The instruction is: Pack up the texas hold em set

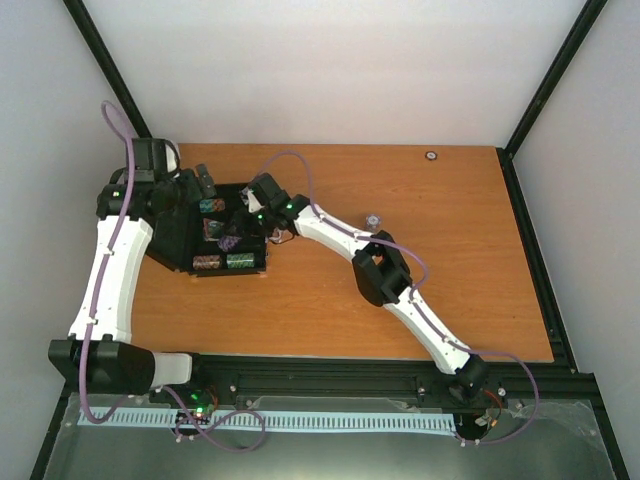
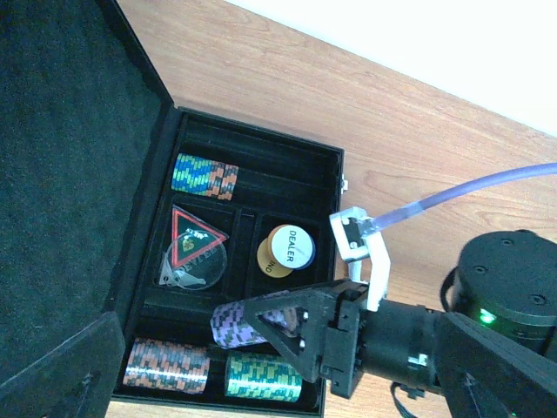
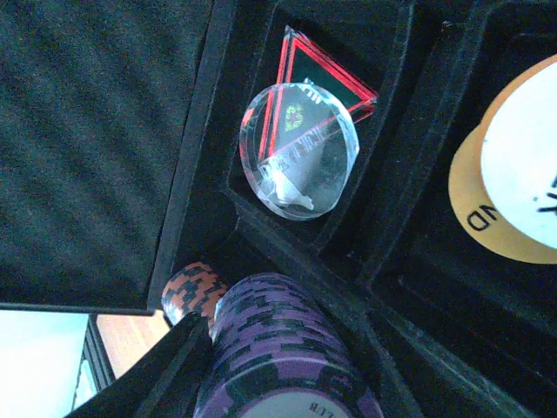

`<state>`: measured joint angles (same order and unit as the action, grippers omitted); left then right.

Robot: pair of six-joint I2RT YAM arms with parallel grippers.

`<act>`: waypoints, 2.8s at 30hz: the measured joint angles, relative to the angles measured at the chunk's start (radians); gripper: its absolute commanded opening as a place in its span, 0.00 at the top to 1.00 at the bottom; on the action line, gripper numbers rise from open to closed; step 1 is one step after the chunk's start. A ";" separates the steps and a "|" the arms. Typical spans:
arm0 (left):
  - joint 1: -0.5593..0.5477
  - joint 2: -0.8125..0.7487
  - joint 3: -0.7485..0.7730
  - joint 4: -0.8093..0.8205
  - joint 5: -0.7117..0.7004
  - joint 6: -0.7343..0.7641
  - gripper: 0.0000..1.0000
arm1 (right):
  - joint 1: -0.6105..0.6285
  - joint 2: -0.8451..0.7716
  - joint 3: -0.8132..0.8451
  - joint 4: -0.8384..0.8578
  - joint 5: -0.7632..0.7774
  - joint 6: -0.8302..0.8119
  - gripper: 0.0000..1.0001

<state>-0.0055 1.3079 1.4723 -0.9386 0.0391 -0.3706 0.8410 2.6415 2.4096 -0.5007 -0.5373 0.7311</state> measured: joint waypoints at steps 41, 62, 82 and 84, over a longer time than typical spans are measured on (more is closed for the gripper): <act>0.000 -0.020 -0.122 0.003 0.033 0.000 0.00 | 0.068 -0.070 0.039 -0.130 0.203 -0.210 0.24; 0.005 0.150 -0.346 0.113 -0.038 -0.087 0.00 | -0.295 -0.615 -0.648 -0.207 0.499 -0.386 0.24; 0.005 0.335 -0.349 0.215 -0.109 -0.121 0.00 | -0.439 -0.645 -0.757 -0.229 0.451 -0.478 0.24; 0.006 0.333 -0.349 0.217 -0.085 -0.132 0.00 | -0.443 -0.646 -0.758 -0.228 0.451 -0.480 0.24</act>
<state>0.0002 1.6409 1.1233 -0.7212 -0.0460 -0.5030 0.3977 1.9957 1.6520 -0.7288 -0.0868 0.2516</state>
